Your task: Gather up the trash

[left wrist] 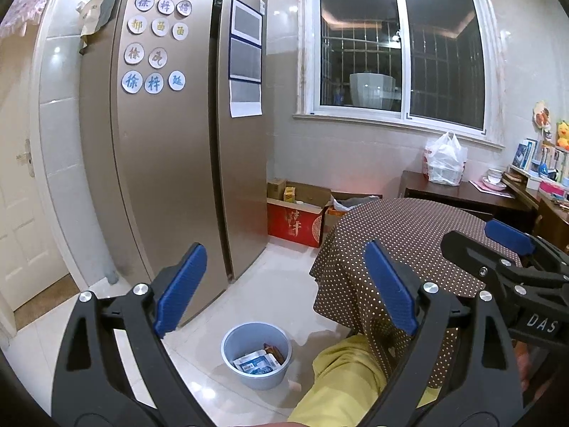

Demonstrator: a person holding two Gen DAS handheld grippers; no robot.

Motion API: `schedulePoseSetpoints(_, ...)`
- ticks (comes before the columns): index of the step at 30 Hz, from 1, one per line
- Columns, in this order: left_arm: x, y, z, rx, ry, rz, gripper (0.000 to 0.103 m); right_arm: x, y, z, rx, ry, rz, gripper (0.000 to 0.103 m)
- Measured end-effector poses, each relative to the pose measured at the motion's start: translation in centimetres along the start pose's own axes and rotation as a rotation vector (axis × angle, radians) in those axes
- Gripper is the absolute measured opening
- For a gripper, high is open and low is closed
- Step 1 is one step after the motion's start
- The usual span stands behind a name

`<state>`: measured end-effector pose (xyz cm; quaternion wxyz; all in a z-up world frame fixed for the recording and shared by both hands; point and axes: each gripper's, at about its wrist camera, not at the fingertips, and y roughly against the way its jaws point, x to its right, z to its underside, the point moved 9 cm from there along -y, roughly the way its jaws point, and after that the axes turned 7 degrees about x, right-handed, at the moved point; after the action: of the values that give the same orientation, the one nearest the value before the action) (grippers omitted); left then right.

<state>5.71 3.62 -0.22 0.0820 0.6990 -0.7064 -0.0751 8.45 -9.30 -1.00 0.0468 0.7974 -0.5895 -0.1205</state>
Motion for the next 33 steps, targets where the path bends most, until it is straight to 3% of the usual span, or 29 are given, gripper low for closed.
schedulePoseSetpoints(33,0.24,-0.03,0.44,-0.021,0.009,-0.004,0.092,0.48,-0.07,0.63,-0.017,-0.014,0.004,0.091)
